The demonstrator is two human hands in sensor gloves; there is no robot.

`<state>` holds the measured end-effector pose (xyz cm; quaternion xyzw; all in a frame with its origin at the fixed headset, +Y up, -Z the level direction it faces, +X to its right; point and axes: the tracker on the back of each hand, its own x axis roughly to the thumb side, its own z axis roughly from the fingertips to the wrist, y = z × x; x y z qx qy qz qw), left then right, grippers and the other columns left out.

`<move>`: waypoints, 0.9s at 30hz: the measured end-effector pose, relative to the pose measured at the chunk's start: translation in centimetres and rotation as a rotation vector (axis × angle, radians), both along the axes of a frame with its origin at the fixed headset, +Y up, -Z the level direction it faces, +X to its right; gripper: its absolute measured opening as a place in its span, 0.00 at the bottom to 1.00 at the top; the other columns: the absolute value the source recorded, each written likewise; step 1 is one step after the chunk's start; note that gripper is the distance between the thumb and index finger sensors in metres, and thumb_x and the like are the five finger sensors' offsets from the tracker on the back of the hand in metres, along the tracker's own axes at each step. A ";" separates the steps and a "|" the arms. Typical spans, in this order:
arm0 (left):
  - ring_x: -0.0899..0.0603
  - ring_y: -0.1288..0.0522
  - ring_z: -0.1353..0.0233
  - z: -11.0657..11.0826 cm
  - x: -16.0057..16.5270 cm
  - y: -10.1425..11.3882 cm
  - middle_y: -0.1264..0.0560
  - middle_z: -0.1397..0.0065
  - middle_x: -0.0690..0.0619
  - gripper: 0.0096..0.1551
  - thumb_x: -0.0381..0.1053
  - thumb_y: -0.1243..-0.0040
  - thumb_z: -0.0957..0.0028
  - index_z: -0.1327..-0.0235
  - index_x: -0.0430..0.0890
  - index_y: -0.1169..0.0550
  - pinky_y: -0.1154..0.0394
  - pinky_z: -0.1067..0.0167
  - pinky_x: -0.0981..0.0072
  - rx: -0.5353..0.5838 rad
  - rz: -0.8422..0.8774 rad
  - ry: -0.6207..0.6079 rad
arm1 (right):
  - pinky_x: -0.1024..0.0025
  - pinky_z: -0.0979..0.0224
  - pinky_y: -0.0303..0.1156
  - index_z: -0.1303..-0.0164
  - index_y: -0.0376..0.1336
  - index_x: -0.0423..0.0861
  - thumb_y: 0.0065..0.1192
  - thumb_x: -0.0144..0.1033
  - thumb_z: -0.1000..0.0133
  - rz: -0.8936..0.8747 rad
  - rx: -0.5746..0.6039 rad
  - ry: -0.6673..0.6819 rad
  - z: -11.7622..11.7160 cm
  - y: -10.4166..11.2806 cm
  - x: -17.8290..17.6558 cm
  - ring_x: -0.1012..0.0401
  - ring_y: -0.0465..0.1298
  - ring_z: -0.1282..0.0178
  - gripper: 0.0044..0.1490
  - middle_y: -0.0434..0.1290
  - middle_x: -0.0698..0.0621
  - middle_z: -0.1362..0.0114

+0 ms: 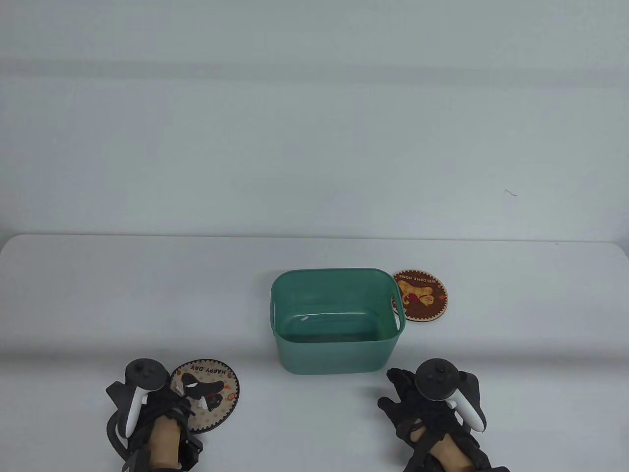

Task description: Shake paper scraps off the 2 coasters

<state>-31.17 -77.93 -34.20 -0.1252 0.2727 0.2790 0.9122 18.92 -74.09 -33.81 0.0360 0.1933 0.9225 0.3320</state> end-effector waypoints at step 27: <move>0.39 0.19 0.55 1.4 -1.7 1.1 0.29 0.40 0.41 0.26 0.39 0.39 0.51 0.38 0.47 0.29 0.19 0.63 0.67 0.266 0.682 0.185 | 0.50 0.25 0.53 0.29 0.41 0.50 0.56 0.48 0.47 -0.019 0.001 -0.052 0.0 0.2 1.2 0.46 0.49 0.22 0.43 0.41 0.44 0.22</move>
